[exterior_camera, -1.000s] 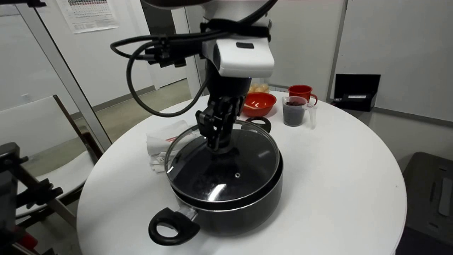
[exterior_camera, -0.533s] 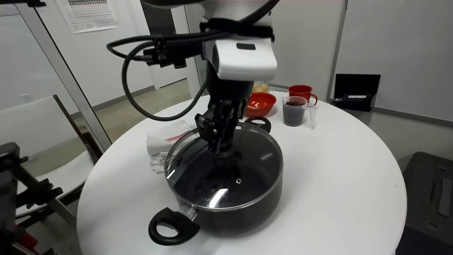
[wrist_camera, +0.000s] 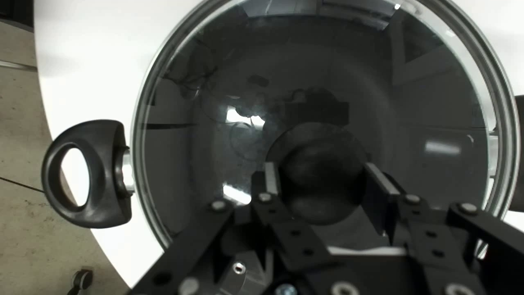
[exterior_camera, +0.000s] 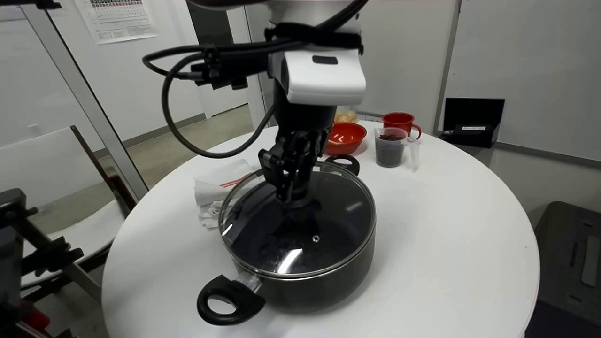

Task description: Pick up the lid, then place it on the pot

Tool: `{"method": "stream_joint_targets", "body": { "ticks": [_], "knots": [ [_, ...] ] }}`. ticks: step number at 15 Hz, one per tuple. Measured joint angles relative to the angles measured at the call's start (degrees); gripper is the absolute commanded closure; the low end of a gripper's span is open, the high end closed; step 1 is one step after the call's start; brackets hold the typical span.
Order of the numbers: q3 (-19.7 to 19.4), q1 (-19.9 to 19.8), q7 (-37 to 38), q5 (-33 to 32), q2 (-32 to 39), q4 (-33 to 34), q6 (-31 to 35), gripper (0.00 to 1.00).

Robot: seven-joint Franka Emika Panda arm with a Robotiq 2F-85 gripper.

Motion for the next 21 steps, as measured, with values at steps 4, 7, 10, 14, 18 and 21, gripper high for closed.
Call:
{"method": "stream_joint_targets", "body": {
  "ticks": [4, 7, 10, 14, 18, 21],
  "knots": [
    [0.0, 0.4, 0.7, 0.0, 0.0, 0.0, 0.0, 0.75],
    [0.0, 0.7, 2.1, -0.2, 0.1, 0.0, 0.5, 0.75],
    [-0.4, 1.3, 3.7, -0.4, 0.3, 0.0, 1.5, 0.75],
    [-0.8, 1.9, 5.5, -0.5, 0.5, -0.3, 2.4, 0.75],
    [-1.0, 2.3, 6.3, -0.7, 0.5, -1.0, 3.2, 0.75],
    [-1.4, 2.7, 7.3, -1.1, 0.5, -1.6, 4.1, 0.75]
  ]
}}
